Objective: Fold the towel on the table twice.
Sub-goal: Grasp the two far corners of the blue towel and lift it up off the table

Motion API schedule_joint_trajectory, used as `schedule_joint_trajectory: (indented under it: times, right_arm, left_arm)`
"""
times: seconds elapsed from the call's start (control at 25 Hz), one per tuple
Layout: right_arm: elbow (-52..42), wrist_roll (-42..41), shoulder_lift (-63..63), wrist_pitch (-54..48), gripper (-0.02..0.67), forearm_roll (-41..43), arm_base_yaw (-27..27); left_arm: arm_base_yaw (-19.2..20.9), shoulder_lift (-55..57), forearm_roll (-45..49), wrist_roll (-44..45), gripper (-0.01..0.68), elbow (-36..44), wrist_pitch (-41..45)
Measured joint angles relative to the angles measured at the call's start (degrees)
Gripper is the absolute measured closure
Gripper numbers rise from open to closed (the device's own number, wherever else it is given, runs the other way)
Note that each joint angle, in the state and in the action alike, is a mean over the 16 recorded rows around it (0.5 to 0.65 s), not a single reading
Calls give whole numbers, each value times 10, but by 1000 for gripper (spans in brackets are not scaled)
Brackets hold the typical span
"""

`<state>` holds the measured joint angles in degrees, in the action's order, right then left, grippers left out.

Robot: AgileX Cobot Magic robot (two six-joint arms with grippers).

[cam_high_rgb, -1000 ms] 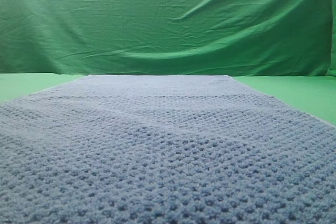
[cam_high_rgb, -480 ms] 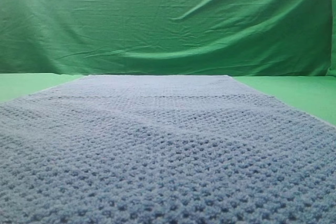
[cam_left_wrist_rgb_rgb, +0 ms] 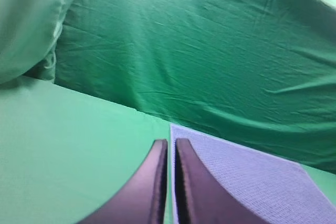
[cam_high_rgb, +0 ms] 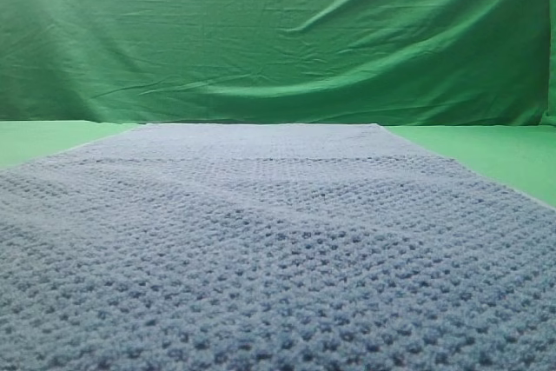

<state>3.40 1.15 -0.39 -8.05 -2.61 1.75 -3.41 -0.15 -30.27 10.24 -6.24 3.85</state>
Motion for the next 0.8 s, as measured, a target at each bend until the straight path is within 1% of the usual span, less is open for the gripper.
schedule_joint_trajectory:
  times: [0.32,0.48,0.6,0.8]
  right_arm:
    - [108,12,42,-197,549,-20,0]
    - [150,0,66,-274,549,-36,0]
    - [166,-9,81,-298,549,-49,0]
    - [175,-22,96,-292,549,-67,3]
  left_arm:
    - [0,38,-1,7,603,-98,152]
    - [0,58,-7,11,603,-124,204]
    - [0,70,-15,14,603,-130,225]
    - [0,88,-26,15,603,-136,233]
